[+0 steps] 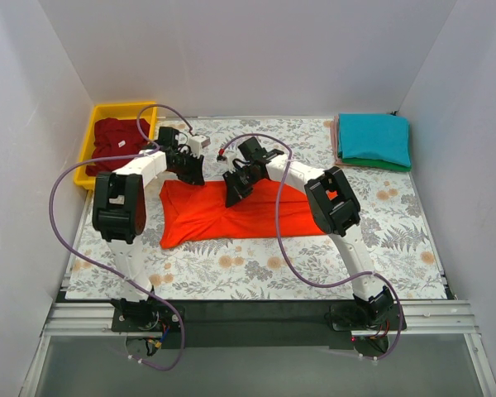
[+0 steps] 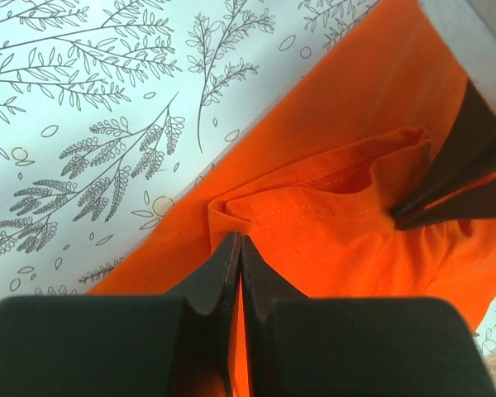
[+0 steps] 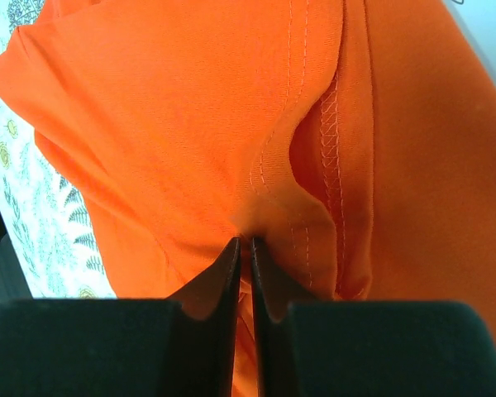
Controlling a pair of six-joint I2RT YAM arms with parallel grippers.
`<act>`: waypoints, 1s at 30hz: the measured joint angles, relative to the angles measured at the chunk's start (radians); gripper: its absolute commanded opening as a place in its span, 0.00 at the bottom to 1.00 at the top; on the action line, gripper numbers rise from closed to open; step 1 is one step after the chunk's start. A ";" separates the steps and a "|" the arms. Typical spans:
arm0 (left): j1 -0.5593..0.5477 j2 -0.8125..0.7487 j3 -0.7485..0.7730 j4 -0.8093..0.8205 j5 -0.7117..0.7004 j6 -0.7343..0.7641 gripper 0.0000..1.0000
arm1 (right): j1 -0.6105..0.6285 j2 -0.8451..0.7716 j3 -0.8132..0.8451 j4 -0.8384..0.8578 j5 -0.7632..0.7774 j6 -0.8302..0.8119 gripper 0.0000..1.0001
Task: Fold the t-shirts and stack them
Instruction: Fold the tshirt
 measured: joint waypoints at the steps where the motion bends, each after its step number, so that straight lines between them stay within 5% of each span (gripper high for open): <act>1: 0.000 -0.008 -0.006 0.000 0.000 0.005 0.00 | 0.000 0.000 0.000 0.000 0.000 0.000 0.15; 6: 0.000 -0.086 -0.062 0.000 0.000 0.024 0.01 | 0.000 0.000 0.000 0.000 0.000 0.001 0.16; 7: 0.000 -0.097 -0.067 0.002 0.000 0.025 0.16 | 0.000 0.000 0.000 0.000 0.000 0.002 0.16; 10: 0.000 -0.107 -0.068 0.021 -0.007 0.030 0.35 | 0.000 0.000 0.000 0.000 0.000 0.003 0.16; 15: -0.006 -0.107 -0.068 0.036 -0.036 0.031 0.44 | 0.000 0.000 0.000 0.000 0.000 0.004 0.16; 23: -0.034 -0.084 -0.067 0.046 -0.081 0.042 0.43 | 0.000 0.000 0.000 0.000 0.000 0.009 0.16; 30: -0.044 -0.047 -0.060 0.052 -0.110 0.038 0.20 | 0.000 0.000 0.000 0.000 0.000 0.011 0.16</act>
